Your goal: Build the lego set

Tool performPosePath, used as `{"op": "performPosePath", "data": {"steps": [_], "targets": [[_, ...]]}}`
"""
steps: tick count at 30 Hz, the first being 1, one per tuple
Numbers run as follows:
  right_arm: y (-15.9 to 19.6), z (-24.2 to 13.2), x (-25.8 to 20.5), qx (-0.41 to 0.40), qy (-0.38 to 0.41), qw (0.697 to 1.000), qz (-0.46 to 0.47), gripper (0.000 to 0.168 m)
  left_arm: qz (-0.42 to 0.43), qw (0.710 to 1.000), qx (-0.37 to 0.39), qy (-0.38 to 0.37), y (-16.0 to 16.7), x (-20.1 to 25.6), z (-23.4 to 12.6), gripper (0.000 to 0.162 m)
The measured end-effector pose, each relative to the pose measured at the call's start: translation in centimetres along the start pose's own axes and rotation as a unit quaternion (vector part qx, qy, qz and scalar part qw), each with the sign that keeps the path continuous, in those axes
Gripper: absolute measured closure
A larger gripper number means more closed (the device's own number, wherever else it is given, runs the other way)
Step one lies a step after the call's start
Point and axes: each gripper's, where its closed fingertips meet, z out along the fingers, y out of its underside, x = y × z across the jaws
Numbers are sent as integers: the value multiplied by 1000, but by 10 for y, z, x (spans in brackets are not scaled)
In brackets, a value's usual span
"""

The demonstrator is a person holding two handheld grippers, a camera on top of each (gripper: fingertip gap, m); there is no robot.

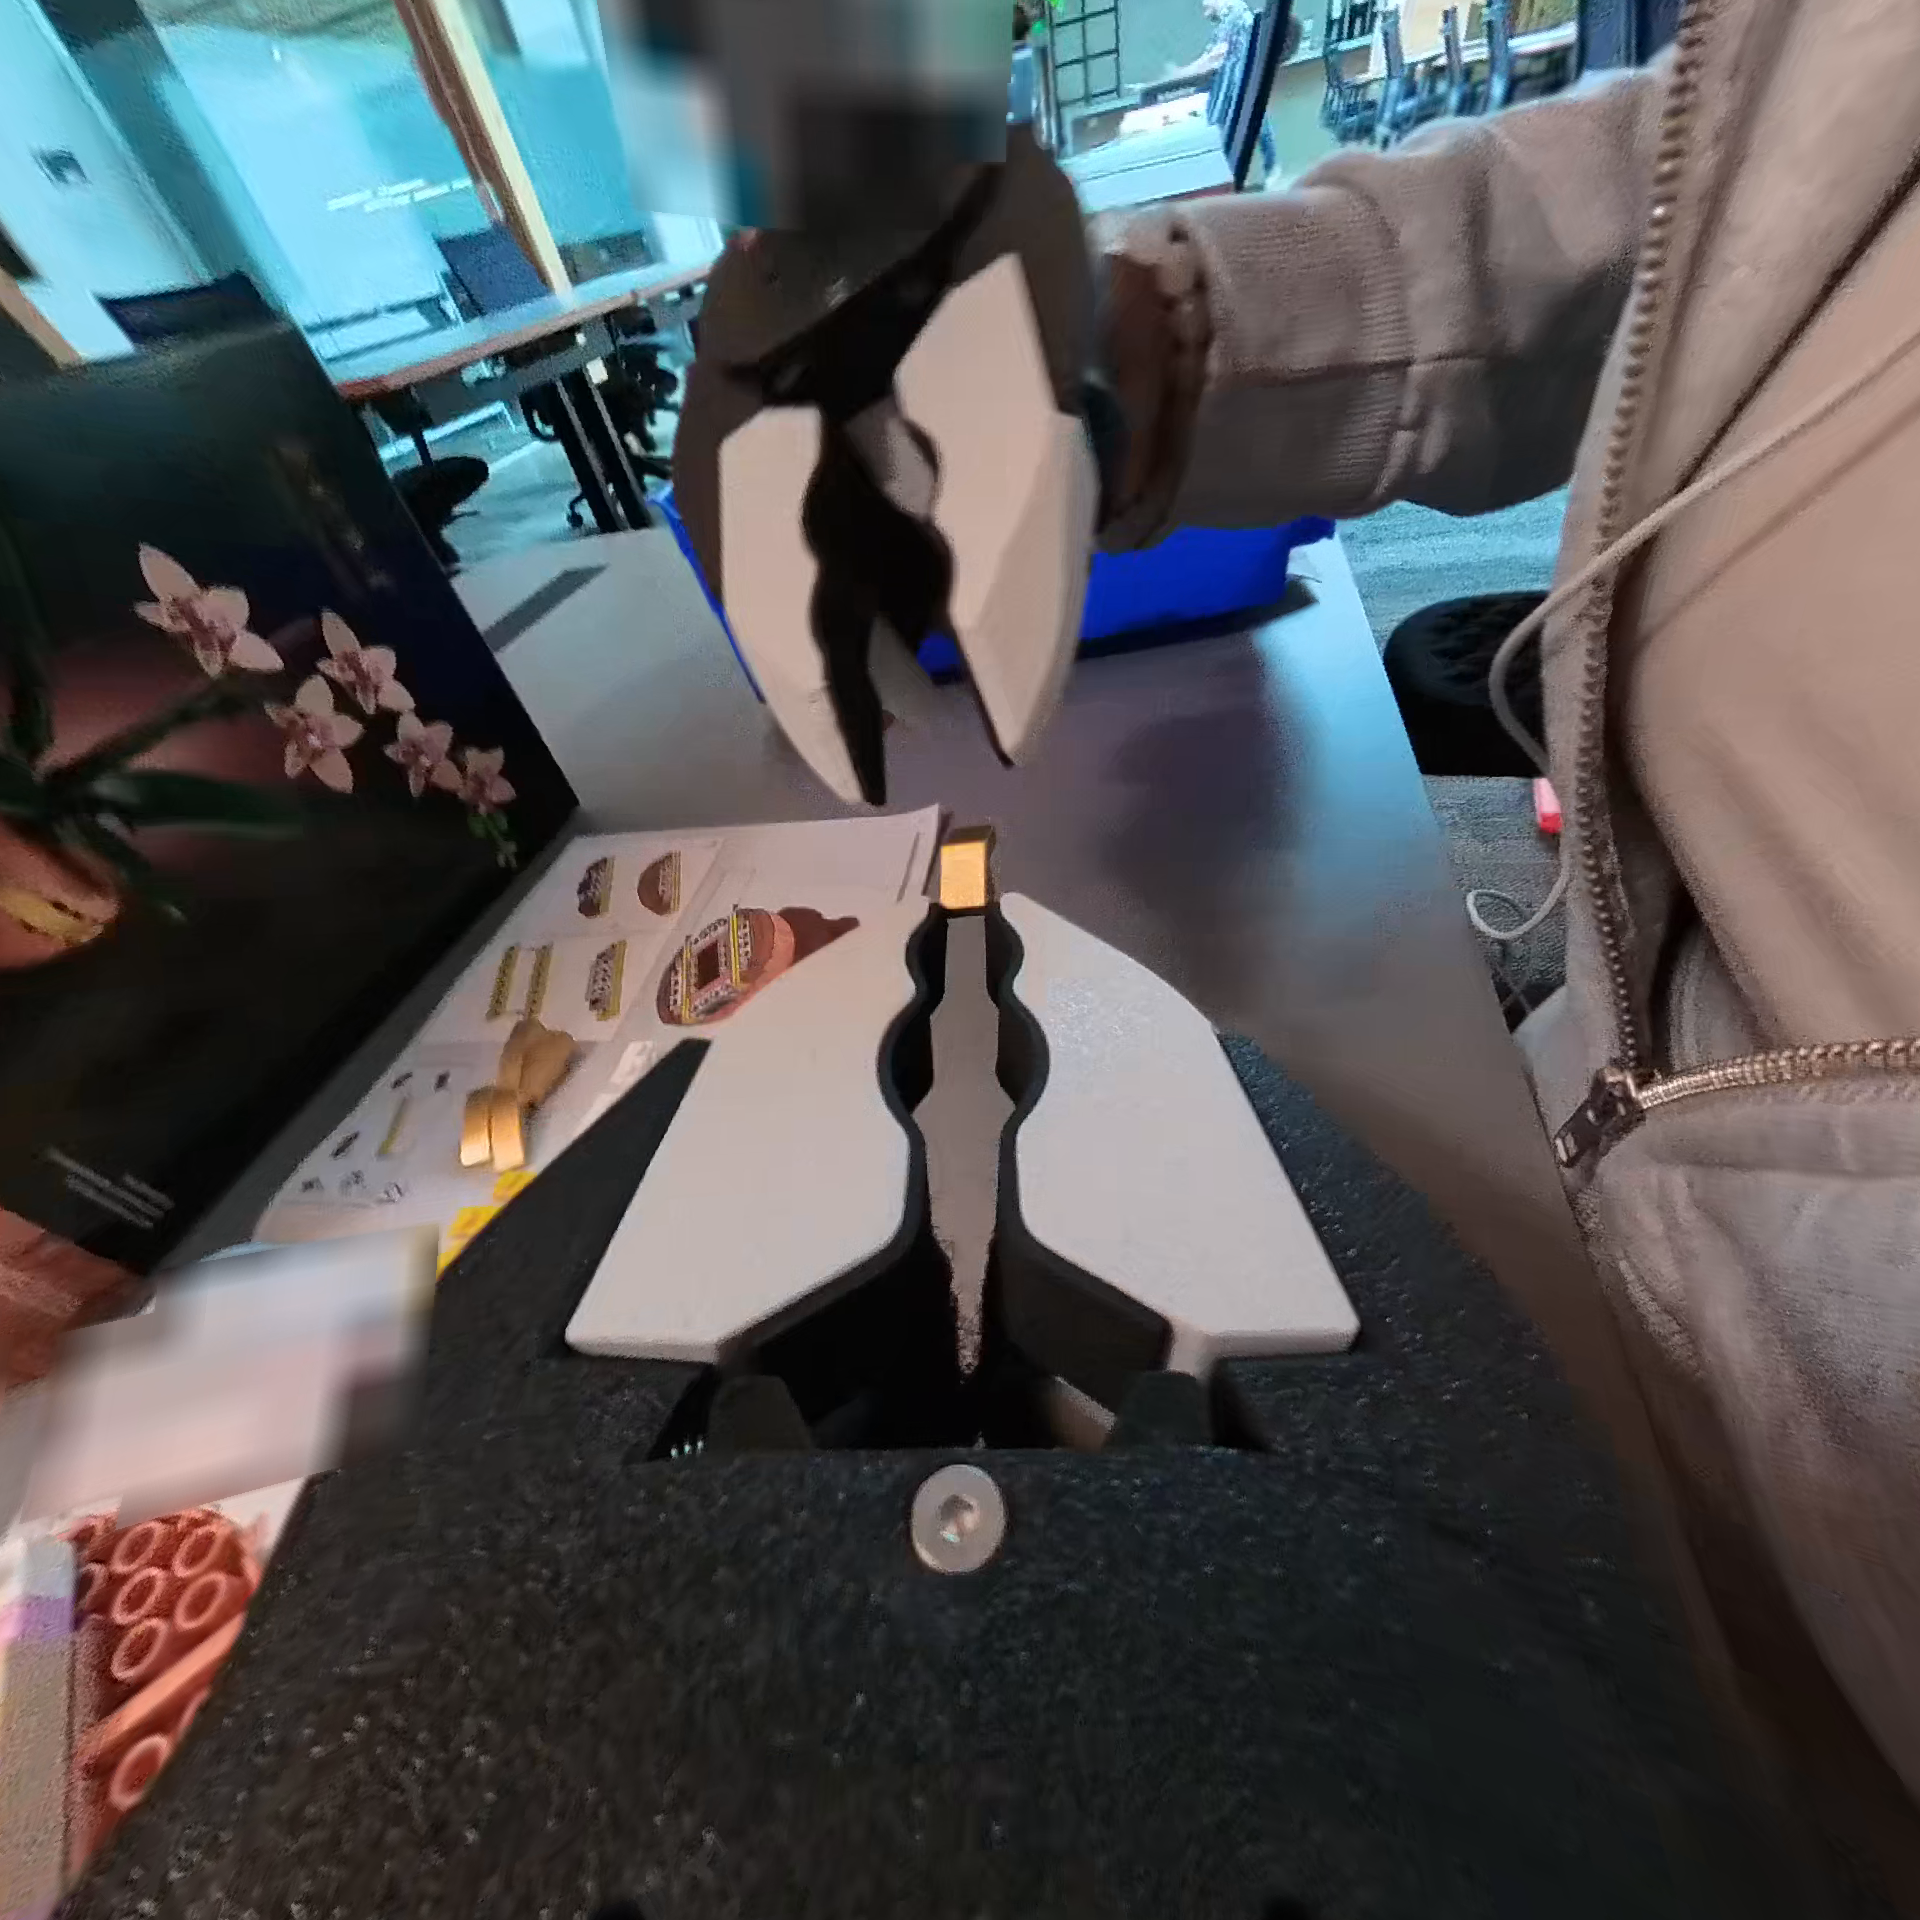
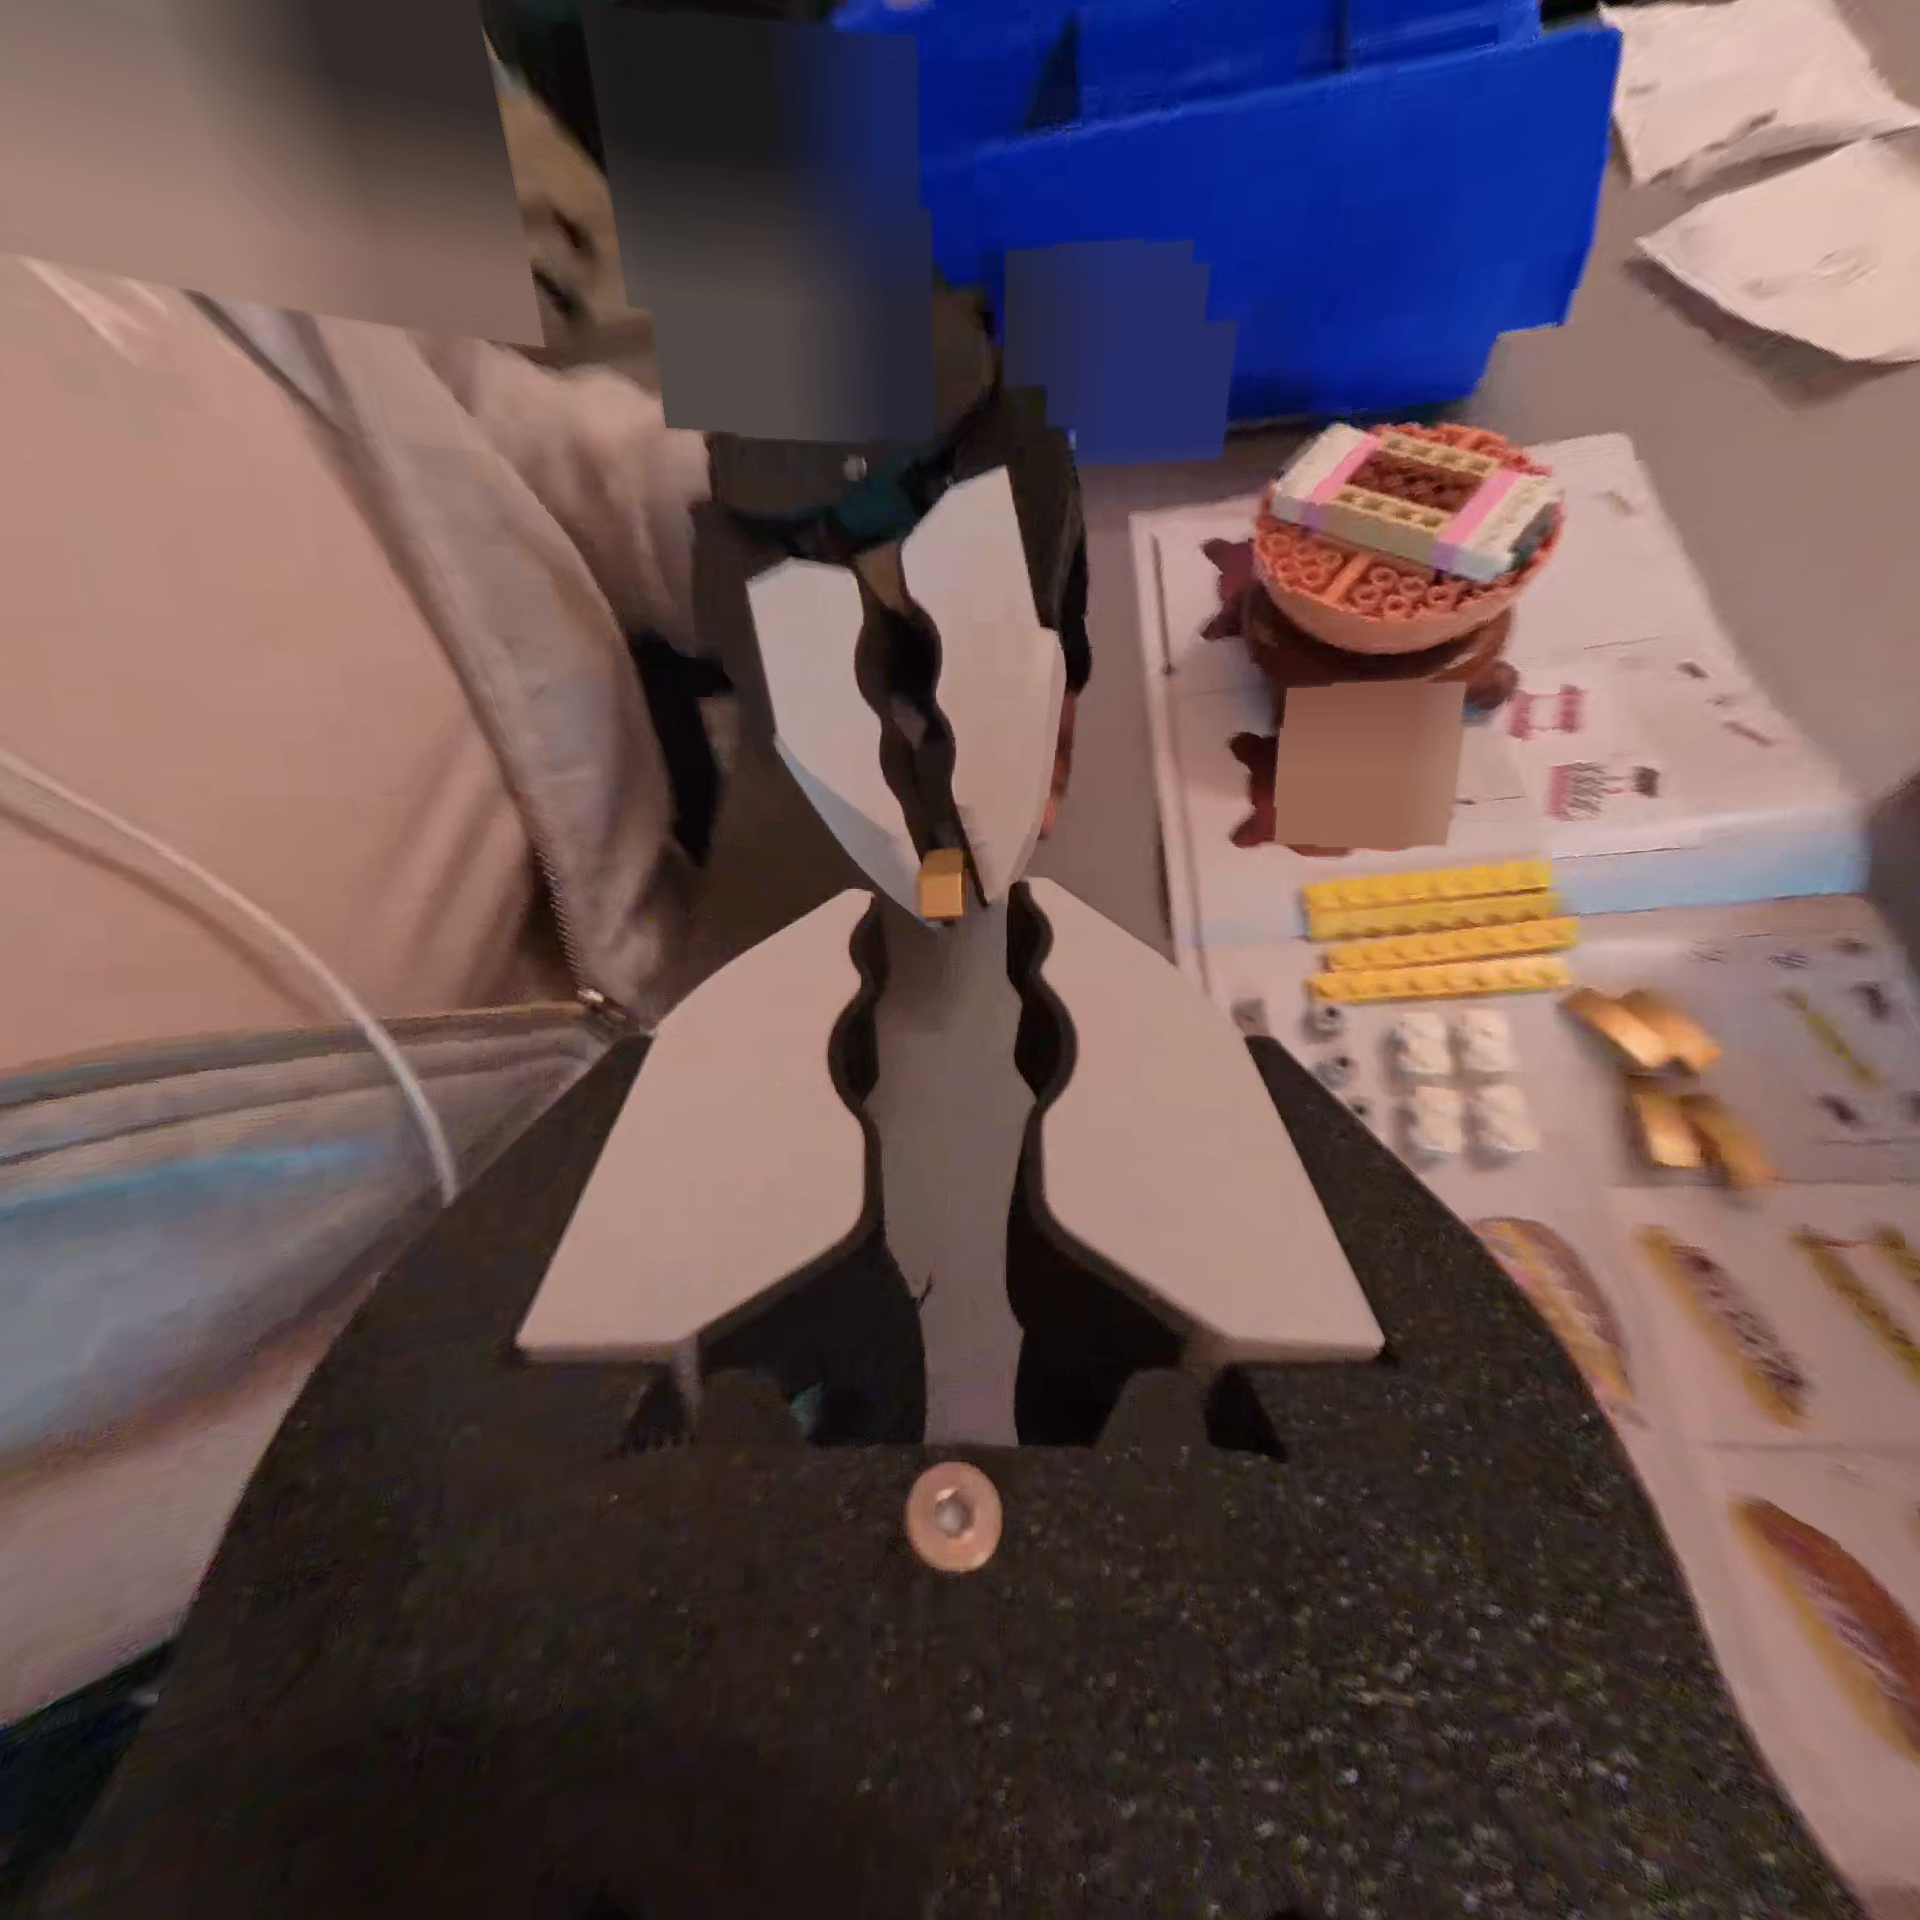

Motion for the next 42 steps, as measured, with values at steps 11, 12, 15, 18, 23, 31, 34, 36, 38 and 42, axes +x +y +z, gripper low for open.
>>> {"op": "performPosePath", "data": {"steps": [11, 12, 15, 18, 23, 31, 34, 36, 38, 42], "targets": [[15, 11, 0, -46, 26, 999, -16, 160, -3, 1000, -28, 13, 10, 4, 8, 155], [17, 11, 1, -50, 29, 998, -17, 161, -3, 999, -30, 13, 10, 4, 8, 155], [21, 11, 4, -47, 38, 998, -12, 161, -14, 999, -37, 7, 14, 2, 10, 155], [43, 4, 32, -60, 106, 993, 6, 161, -17, 997, -66, -41, 26, -10, 5, 136], [92, 4, 70, -112, 190, 974, 43, 161, -51, 993, -57, -95, 32, -19, -18, 129], [96, 6, 81, -138, 214, 967, 30, 161, -77, 988, -38, -131, 30, -20, -34, 130], [100, 6, 84, -147, 222, 963, 31, 151, -76, 988, -40, -130, 30, -19, -33, 130], [98, 2, 86, -137, 238, 961, 25, 143, -73, 989, -41, -126, 30, -18, -31, 134], [88, -8, 85, -107, 258, 960, 18, 139, -73, 989, -39, -124, 29, -17, -30, 134], [17, -63, 62, 97, 328, 938, -58, 138, -78, 990, -33, -114, 25, -16, -23, 130]]}}
